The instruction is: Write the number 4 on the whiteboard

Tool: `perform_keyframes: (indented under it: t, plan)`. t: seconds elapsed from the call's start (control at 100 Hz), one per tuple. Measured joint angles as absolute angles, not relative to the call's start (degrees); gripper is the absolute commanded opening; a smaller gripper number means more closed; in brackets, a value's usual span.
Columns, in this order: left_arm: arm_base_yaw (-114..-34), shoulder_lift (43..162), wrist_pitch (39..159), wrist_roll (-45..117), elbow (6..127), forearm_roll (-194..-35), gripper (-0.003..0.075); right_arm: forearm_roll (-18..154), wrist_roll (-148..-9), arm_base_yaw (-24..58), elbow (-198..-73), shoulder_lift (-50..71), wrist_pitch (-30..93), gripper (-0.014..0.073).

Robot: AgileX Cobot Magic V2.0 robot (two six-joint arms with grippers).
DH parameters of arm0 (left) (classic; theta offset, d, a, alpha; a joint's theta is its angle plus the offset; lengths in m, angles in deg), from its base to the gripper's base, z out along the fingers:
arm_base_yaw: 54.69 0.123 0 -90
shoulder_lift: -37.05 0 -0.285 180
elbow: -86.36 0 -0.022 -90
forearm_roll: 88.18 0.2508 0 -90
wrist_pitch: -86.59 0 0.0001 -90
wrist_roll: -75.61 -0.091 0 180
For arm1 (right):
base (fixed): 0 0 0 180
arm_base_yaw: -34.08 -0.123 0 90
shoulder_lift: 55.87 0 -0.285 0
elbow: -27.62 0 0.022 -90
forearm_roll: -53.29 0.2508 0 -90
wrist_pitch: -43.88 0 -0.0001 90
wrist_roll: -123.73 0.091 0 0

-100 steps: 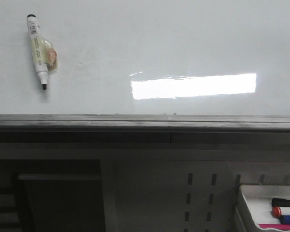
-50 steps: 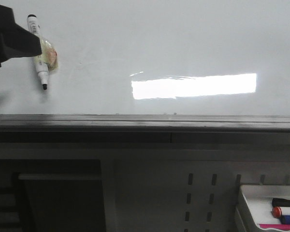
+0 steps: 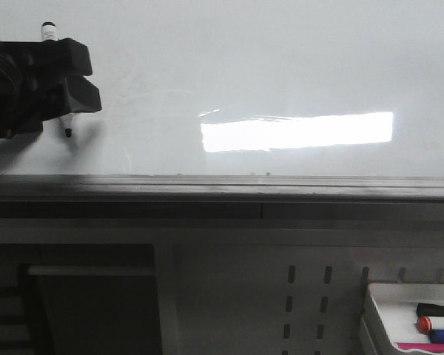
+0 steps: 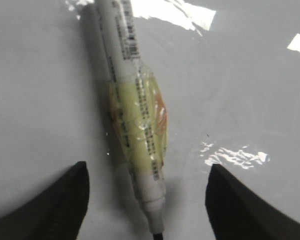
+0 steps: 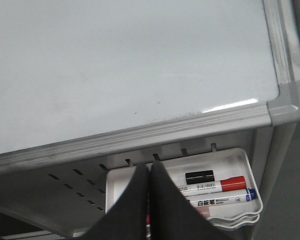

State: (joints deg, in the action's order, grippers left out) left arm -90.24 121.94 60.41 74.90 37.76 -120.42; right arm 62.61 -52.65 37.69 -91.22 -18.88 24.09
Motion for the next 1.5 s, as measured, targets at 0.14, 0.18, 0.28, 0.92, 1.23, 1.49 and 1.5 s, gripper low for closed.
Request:
perform_keyframes:
  t: [0.14,0.18,0.28,0.92,1.23,1.49,1.5]
  plan:
    - [-90.2,122.3,60.4,74.9,37.9,-121.6,-0.0017,62.6,-52.6,37.7,-91.2,-18.9,23.4,-0.0064]
    - [-90.2,122.3,60.4,74.9,37.9,-121.6,-0.0020,62.6,-52.6,37.6,-91.5,-18.9,22.4,-0.0064]
    - [-90.2,122.3,60.4,74.9,37.9,-120.6,-0.0020,62.6,-53.8,36.8,-93.2,-18.9,19.7,-0.0064]
    - [-90.2,108.8,63.8,74.5,36.1,-58.6,-0.0020,67.4,-67.5,-3.6,-115.2,-2.6,10.9,0.0325]
    - [-90.2,102.2,60.0,74.4,29.5,-43.9,-0.0020,65.8,-69.2,-9.5,-125.1,6.7,10.4,0.0415]
    - [-90.2,102.0,58.7,74.4,28.3,-43.1,-0.0020,65.7,-71.5,-15.8,-127.3,13.8,12.6,0.0414]
    - [-90.2,102.0,58.7,74.4,28.3,-43.1,-0.0020,65.7,-71.6,-16.0,-127.5,14.1,12.7,0.0415]
